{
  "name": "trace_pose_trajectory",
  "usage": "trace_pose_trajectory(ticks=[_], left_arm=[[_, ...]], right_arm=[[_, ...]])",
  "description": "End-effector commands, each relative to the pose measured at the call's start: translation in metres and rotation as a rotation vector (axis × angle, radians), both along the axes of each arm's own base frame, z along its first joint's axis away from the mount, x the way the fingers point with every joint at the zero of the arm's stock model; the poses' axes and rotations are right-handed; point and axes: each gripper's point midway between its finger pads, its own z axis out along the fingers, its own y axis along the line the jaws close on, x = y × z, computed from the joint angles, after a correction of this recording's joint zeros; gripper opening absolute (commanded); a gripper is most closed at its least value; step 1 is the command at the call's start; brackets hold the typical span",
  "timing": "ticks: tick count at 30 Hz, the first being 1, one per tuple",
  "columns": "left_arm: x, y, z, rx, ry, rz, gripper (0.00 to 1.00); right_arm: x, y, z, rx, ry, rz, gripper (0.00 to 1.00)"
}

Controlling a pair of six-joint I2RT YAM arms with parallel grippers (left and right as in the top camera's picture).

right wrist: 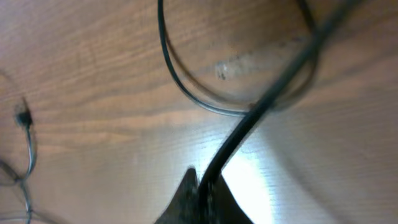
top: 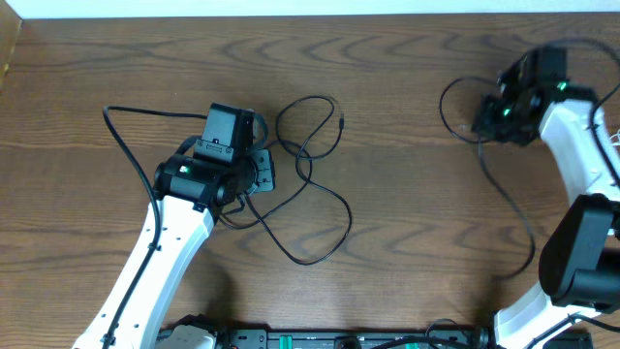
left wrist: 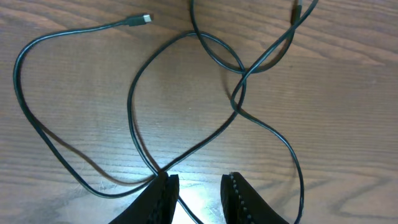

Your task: Untangle cables

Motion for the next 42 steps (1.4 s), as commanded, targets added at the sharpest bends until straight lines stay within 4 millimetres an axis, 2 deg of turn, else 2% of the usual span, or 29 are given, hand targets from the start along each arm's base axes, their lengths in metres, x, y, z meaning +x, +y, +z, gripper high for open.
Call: trace_pose_trajectory(ticks=[1, 4, 6, 8, 9, 11, 15, 17, 19, 21, 22, 27, 29, 30, 31, 32, 33, 34, 35, 37, 40, 42], left_arm=[[0.001, 0.002, 0.0, 0.005, 0.001, 0.002, 0.29], [0.001, 0.002, 0.0, 0.005, 0.001, 0.002, 0.29], [0.001, 0.002, 0.0, 0.005, 0.001, 0.002, 0.29], [0.001, 0.002, 0.0, 0.005, 0.0, 0.002, 0.29], [0.001, 0.002, 0.0, 0.005, 0.0, 0.002, 0.29], [0.001, 0.002, 0.0, 0.005, 0.001, 0.002, 0.29], [0.001, 0.002, 0.0, 0.005, 0.001, 0.002, 0.29], [0.001, 0.002, 0.0, 0.005, 0.001, 0.002, 0.29], [0.001, 0.002, 0.0, 0.005, 0.0, 0.002, 0.29], [0.001, 0.002, 0.0, 0.005, 0.0, 0.002, 0.29], [0.001, 0.002, 0.0, 0.005, 0.0, 0.002, 0.29], [0.001, 0.002, 0.0, 0.005, 0.001, 0.001, 0.29], [0.001, 0.002, 0.0, 0.005, 0.0, 0.001, 0.29], [0.001, 0.002, 0.0, 0.005, 0.001, 0.002, 0.29], [0.001, 0.002, 0.0, 0.006, 0.0, 0.002, 0.29], [0.001, 0.004, 0.0, 0.016, -0.003, 0.007, 0.29], [0.002, 0.007, 0.0, 0.029, -0.006, 0.014, 0.29], [0.002, 0.008, 0.0, 0.036, -0.008, 0.017, 0.35], [0.002, 0.009, 0.0, 0.04, -0.009, 0.016, 0.41], [0.003, 0.012, -0.001, 0.06, -0.015, 0.026, 0.5], [0.003, 0.014, -0.001, 0.067, -0.01, 0.029, 0.52], [0.004, 0.017, -0.001, 0.084, -0.016, 0.038, 0.52]], right_arm=[[0.027, -0.037, 0.076, -0.109, -0.147, -0.004, 0.01], [0.044, -0.07, 0.137, -0.151, -0.283, -0.071, 0.01], [0.047, -0.09, 0.16, -0.195, -0.333, -0.118, 0.01], [0.048, -0.127, 0.189, -0.283, -0.397, -0.206, 0.01], [0.047, -0.139, 0.197, -0.312, -0.414, -0.236, 0.01], [0.04, -0.178, 0.22, -0.375, -0.461, -0.335, 0.01], [0.023, -0.233, 0.234, -0.394, -0.501, -0.509, 0.01], [0.014, -0.246, 0.233, -0.404, -0.49, -0.54, 0.01], [-0.005, -0.267, 0.223, -0.437, -0.428, -0.599, 0.01], [-0.014, -0.273, 0.209, -0.429, -0.376, -0.615, 0.01], [-0.019, -0.274, 0.202, -0.423, -0.348, -0.618, 0.01], [-0.038, -0.275, 0.127, -0.372, -0.173, -0.623, 0.01], [-0.04, -0.275, 0.115, -0.365, -0.155, -0.623, 0.02], [-0.039, -0.276, 0.115, -0.366, -0.16, -0.623, 0.06], [-0.033, -0.273, 0.117, -0.347, -0.185, -0.611, 0.17], [-0.022, -0.261, 0.119, -0.272, -0.226, -0.57, 0.33], [-0.014, -0.251, 0.121, -0.216, -0.257, -0.523, 0.4], [-0.008, -0.24, 0.123, -0.169, -0.285, -0.472, 0.43], [0.002, -0.221, 0.126, -0.098, -0.318, -0.399, 0.47], [0.006, -0.201, 0.122, -0.091, -0.296, -0.33, 0.54], [0.004, -0.177, 0.114, -0.076, -0.238, -0.291, 0.59], [0.003, -0.143, 0.105, -0.069, -0.183, -0.177, 0.6]])
